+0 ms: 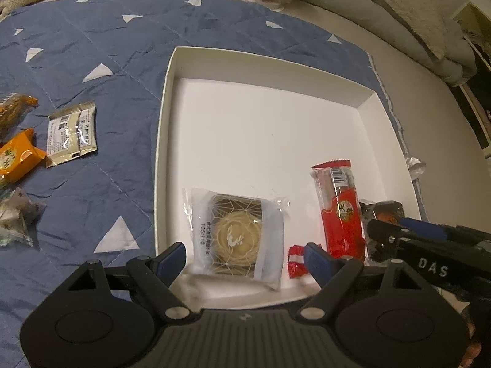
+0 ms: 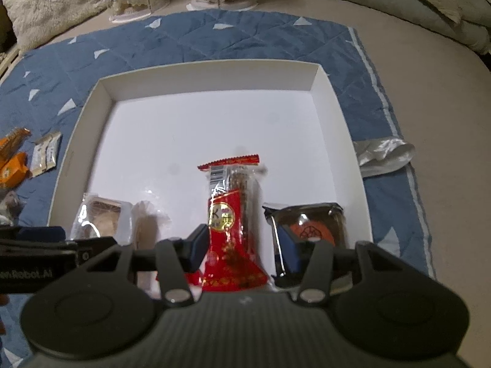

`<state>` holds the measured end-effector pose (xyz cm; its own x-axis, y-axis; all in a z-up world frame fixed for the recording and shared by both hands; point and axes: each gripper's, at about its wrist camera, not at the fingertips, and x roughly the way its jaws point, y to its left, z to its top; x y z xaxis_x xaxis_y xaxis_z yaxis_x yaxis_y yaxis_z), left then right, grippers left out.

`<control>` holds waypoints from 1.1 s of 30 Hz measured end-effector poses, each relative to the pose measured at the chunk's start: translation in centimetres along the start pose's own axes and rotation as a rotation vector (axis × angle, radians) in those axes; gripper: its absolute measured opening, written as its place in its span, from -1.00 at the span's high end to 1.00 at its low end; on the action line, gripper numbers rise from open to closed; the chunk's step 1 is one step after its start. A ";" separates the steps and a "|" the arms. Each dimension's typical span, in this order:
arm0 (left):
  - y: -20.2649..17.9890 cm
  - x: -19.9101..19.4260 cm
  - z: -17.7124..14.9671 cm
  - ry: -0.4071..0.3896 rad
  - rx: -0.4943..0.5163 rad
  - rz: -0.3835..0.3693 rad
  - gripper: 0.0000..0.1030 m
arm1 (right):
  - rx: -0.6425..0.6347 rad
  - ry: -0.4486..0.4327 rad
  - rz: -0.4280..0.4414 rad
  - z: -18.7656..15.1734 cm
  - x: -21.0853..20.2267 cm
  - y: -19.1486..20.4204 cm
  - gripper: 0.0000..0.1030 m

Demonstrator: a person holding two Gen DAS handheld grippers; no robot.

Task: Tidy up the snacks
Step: 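Lower the red snack bar into the white box and open the right tool, then move both tools from the box to the snack pile on the quilt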

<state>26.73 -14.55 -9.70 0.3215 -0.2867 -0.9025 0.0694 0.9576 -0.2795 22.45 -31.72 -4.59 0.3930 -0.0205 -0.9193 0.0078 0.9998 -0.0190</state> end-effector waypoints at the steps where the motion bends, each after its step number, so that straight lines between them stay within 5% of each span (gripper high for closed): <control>1: 0.0 -0.3 -0.1 -0.003 0.005 0.003 -0.66 | 0.002 -0.005 0.001 -0.1 -0.3 -0.1 -0.10; 7: 0.0 -1.5 -0.8 -0.028 0.054 0.023 -0.84 | 0.017 -0.036 -0.009 -0.9 -2.2 -0.7 -0.35; 16: 0.9 -3.1 -1.5 -0.062 0.099 0.060 -1.00 | 0.053 -0.082 -0.052 -2.3 -4.4 -1.6 -1.00; 33: 10.3 -7.7 -1.1 -0.154 0.022 0.164 -1.00 | 0.010 -0.137 0.008 -1.6 -3.8 3.7 -0.99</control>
<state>23.96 -2.49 -6.01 0.4703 -0.1213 -0.8741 0.0243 0.9919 -0.1246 19.50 -27.91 -1.80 0.5151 -0.0127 -0.8570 0.0127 0.9999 -0.0071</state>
